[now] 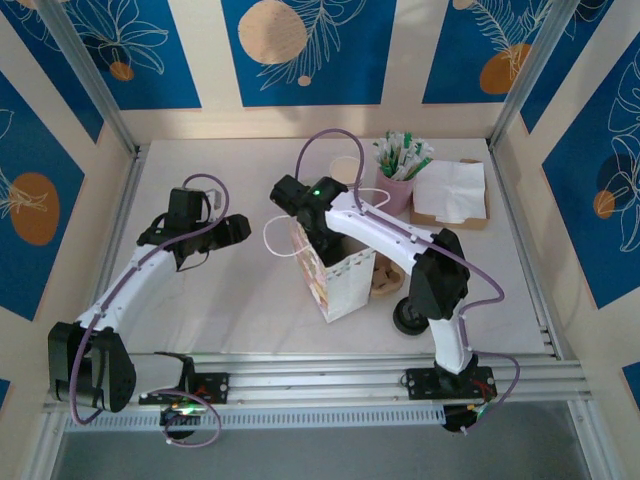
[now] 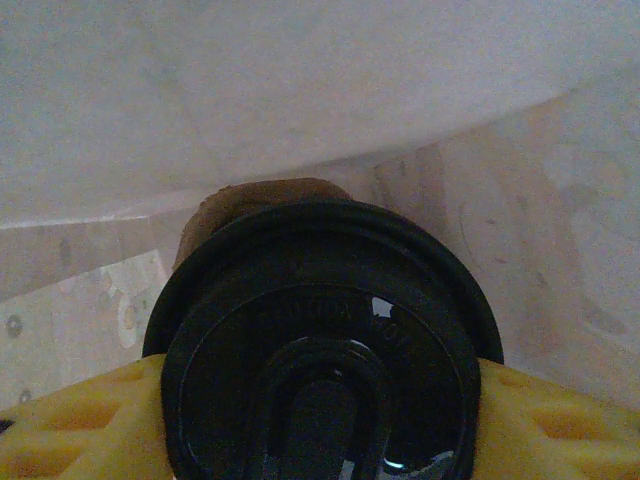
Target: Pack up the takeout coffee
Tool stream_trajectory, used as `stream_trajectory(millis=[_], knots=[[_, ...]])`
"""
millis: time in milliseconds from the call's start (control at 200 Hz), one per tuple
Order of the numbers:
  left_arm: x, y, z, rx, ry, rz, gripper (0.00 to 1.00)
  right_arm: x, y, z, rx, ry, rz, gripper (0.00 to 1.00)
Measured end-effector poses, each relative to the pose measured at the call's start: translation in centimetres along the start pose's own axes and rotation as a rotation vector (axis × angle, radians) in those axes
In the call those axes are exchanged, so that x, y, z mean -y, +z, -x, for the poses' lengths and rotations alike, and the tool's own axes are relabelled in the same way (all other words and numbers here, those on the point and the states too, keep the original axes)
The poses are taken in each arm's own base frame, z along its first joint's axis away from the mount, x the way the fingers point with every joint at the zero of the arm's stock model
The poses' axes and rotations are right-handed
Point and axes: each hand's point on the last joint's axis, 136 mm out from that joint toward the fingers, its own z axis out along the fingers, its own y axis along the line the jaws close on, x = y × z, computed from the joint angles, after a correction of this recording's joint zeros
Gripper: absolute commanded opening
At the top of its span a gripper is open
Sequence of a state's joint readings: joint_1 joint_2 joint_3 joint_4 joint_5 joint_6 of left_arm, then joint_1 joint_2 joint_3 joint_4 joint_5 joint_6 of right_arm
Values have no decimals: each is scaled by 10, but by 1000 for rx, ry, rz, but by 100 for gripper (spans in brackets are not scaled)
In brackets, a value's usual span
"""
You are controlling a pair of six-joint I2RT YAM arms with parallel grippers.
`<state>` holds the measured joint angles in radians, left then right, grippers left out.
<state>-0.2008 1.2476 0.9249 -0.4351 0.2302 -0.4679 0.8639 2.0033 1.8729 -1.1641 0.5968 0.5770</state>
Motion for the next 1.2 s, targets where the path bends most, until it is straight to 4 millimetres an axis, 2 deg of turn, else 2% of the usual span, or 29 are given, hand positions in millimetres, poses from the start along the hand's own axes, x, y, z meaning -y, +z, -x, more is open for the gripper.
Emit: stream_trajectory(millis=[1200], knots=[[-1,0,0,5,12,14,72,-1,10,-3,19,2,-14,57]])
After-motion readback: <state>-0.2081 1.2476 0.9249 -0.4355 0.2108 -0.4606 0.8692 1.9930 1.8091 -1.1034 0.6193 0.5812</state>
